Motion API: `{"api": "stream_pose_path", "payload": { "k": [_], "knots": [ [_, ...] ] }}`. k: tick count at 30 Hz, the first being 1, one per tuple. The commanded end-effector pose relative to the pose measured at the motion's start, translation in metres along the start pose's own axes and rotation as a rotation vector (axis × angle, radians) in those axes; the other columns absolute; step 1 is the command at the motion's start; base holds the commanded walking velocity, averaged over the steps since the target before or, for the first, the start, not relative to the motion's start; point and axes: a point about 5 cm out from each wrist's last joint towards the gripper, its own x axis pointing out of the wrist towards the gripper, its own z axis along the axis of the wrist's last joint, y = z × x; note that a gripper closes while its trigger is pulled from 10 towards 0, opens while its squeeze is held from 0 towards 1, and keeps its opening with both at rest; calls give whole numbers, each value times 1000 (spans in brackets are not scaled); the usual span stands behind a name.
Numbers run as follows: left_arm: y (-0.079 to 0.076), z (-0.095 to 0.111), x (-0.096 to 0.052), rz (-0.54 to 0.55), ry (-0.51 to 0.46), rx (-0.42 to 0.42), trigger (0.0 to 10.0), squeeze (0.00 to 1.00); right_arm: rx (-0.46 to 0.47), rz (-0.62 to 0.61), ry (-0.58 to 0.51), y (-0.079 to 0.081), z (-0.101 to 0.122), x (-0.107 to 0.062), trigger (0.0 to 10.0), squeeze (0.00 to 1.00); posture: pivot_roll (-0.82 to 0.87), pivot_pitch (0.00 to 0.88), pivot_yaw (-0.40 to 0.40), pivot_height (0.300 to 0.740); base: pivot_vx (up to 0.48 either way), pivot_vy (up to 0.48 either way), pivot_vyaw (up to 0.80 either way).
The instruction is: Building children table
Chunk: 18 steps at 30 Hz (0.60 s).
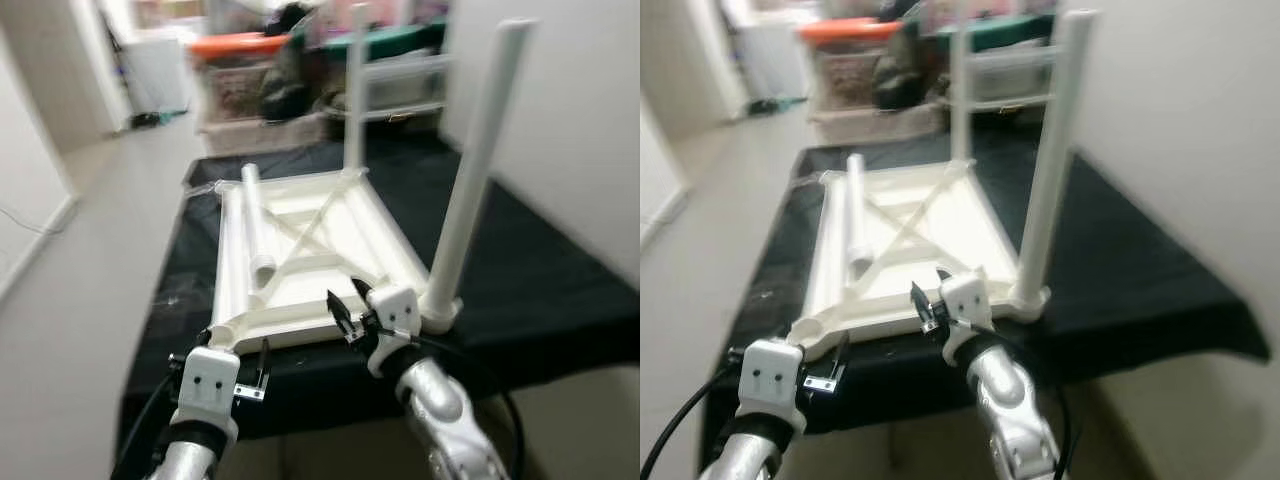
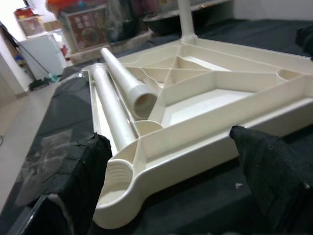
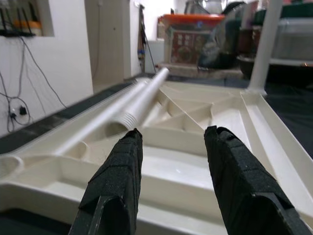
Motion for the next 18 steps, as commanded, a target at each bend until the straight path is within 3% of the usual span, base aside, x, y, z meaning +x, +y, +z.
{"api": "stream_pose_path", "payload": {
  "k": [1, 18],
  "knots": [
    [-3, -3, 0, 29, 21, -57, 10000, 0, 7, 15, -13, 6, 1, 3, 10000, 0, -43, 0, 49, 740, 0, 472, 0],
    [-5, -4, 1, 28, 31, -65, 10000, 0, 12, -7, 2, 3, 0, 3, 10000, 0, -35, 0, 44, 740, 0, 474, 0]
  ]
}}
